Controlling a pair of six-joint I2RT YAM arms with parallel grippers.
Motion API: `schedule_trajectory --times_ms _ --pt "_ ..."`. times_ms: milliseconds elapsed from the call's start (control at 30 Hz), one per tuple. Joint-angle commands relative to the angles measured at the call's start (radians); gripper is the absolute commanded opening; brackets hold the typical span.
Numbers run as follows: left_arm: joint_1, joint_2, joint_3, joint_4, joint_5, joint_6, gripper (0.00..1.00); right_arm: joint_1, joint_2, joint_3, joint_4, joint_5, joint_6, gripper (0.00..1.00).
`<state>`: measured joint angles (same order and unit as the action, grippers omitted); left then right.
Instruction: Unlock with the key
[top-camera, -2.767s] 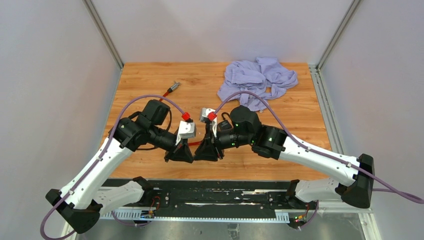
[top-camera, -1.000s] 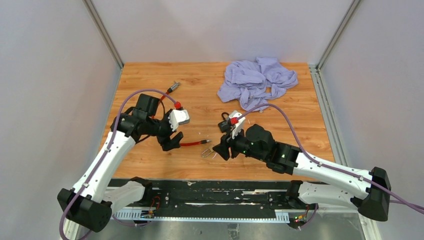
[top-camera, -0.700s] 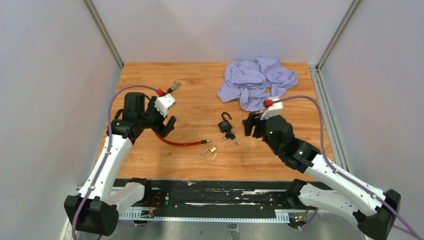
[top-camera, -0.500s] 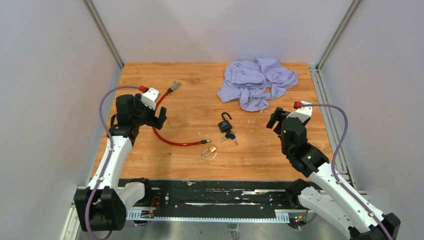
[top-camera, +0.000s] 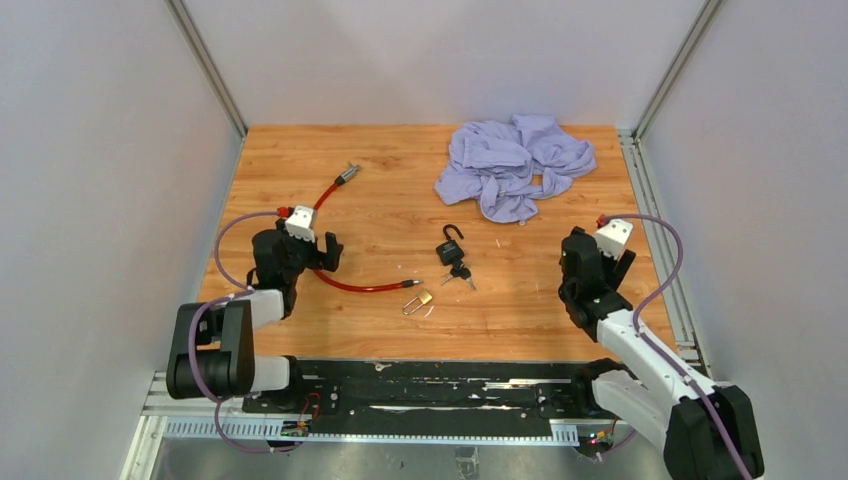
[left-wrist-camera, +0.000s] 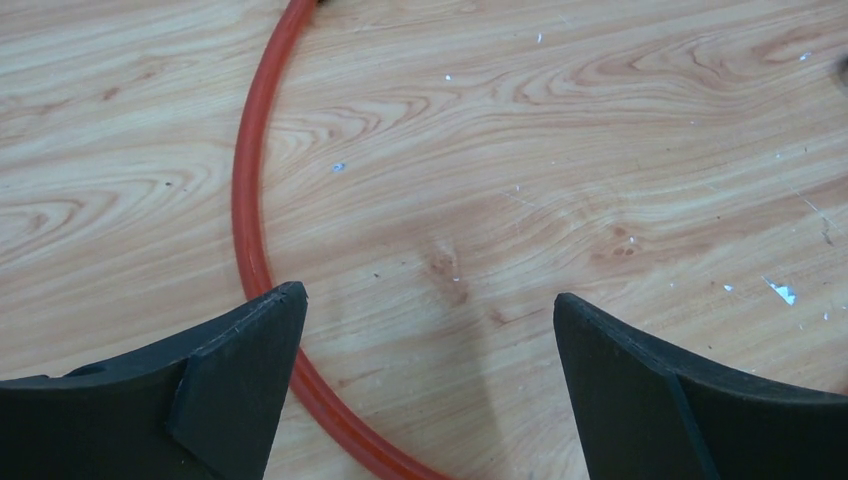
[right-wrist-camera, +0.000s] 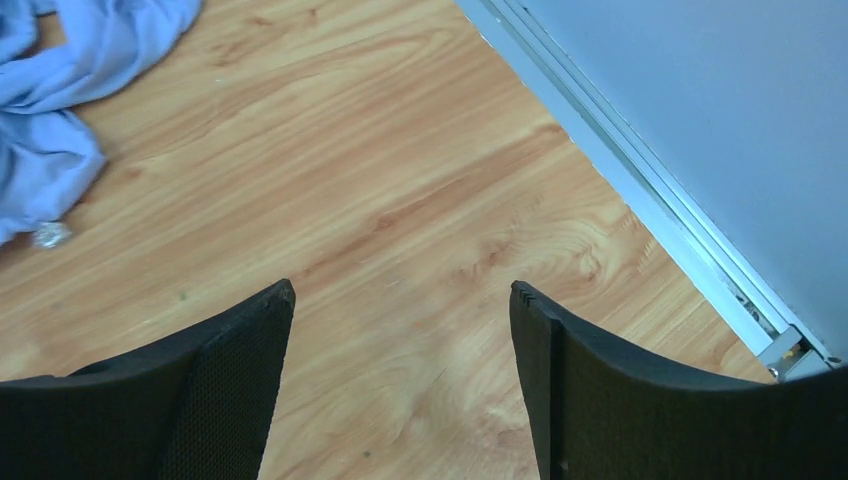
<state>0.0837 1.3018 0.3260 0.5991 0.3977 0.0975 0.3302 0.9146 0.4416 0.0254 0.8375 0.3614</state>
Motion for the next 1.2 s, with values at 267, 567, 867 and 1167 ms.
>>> schedule_trajectory --times_ms 267,567,867,1167 --pt "0.005 0.008 -0.149 0.483 -0.064 -0.061 0.98 -0.160 0.210 -0.162 0.617 -0.137 -0.330 0.80" --pt "-0.020 0.047 -0.157 0.496 -0.116 -0.040 0.98 -0.171 0.451 -0.213 0.986 -0.302 -0.471 0.81" --pt "-0.021 0.083 -0.168 0.586 -0.111 -0.064 0.98 -0.205 0.521 -0.247 1.105 -0.456 -0.479 0.83" --pt "-0.020 0.082 -0.173 0.594 -0.147 -0.075 0.98 -0.209 0.508 -0.245 1.078 -0.458 -0.471 0.84"
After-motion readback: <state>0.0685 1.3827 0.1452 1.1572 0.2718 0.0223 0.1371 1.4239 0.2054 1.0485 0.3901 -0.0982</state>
